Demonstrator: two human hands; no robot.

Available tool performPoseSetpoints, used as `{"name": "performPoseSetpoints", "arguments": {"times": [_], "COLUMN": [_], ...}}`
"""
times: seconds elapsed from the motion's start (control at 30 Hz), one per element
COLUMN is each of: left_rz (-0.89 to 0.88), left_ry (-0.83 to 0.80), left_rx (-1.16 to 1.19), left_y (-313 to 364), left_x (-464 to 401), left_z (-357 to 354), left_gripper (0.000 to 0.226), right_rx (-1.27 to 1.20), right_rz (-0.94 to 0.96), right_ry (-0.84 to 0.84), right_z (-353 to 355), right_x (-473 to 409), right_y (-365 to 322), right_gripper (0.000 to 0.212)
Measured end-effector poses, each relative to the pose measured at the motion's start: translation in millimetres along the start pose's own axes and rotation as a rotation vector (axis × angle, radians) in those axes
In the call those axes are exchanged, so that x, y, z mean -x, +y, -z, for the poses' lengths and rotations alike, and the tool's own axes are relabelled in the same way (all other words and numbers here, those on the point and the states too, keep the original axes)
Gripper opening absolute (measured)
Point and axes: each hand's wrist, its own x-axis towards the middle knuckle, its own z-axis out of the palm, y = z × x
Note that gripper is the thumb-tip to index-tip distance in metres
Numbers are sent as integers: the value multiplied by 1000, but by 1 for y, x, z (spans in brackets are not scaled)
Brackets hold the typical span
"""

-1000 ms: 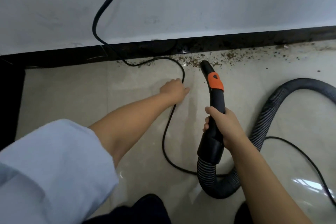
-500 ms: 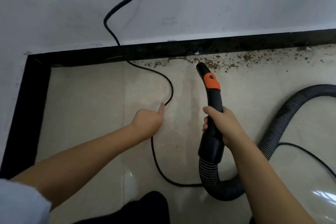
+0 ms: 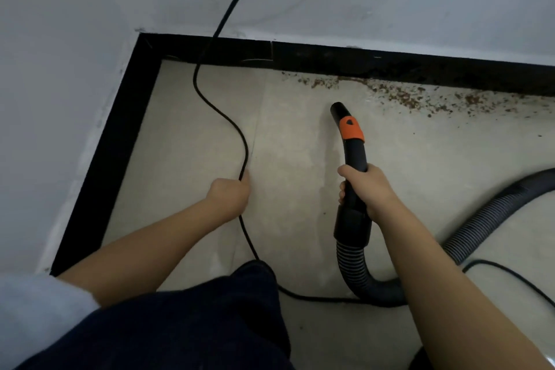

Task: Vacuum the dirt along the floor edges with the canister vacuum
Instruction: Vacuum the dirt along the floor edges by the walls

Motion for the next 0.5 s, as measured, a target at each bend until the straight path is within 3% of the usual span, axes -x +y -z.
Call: {"name": "performPoseSetpoints", "arguments": {"times": [0.17, 0.3, 0.33, 0.43, 0.5], "left_rz": [-3, -88, -110, -319, -525], "left_ry": [-86, -70, -41, 362, 314], "left_rx": [226, -85, -155, -291, -139], "left_y": [-6, 4, 8, 20, 34], "left_x": [6, -3, -8, -20, -25], "left_z": [-7, 21, 29, 55, 65], "left_gripper": [75, 70, 65, 43, 42], "right_rx": [-20, -70, -82, -108, -94], "right_rz": [13, 24, 14, -16, -18], "right_ry": [23, 78, 97, 138, 131], "right_z": [5, 7, 8, 8, 7], "right_x": [1, -6, -8, -16, -20], "right_y": [2, -4, -4, -4, -7], "right_gripper": [8, 10, 11, 13, 13]}}
